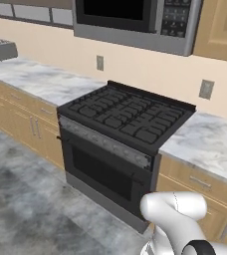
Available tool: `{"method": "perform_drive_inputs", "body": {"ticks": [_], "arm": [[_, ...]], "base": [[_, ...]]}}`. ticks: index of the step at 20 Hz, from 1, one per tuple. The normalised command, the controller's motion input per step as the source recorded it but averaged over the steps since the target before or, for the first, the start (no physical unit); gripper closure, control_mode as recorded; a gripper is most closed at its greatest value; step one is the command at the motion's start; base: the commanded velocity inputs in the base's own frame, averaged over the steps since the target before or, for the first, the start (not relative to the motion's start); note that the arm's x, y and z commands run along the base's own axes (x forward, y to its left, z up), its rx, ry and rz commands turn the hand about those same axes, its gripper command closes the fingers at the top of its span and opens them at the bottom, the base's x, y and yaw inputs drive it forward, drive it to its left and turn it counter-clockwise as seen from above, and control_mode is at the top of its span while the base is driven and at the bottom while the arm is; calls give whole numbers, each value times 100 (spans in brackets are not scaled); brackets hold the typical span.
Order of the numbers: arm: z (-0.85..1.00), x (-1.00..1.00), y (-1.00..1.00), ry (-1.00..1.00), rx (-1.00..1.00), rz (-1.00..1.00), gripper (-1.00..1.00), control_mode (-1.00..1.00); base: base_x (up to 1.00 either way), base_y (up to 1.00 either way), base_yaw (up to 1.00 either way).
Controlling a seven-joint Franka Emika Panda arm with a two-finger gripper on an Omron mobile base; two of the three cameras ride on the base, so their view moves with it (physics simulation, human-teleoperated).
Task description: Move the bowls from the cabinet to the plates on the dining table.
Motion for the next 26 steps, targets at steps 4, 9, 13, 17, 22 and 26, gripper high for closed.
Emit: {"method": "perform_drive_inputs", "body": {"ticks": [4, 9, 13, 17, 22, 26], "arm": [[0, 0, 0, 0, 0, 0, -100, 100], [0, 0, 0, 0, 0, 0, -100, 100], [0, 0, 0, 0, 0, 0, -100, 100], [0, 0, 0, 0, 0, 0, -100, 100], [0, 0, 0, 0, 0, 0, -100, 100], [0, 0, 0, 0, 0, 0, -100, 100]], "base": [[0, 0, 25], [0, 0, 25], [0, 0, 25], [0, 0, 25], [0, 0, 25], [0, 0, 25]]}}
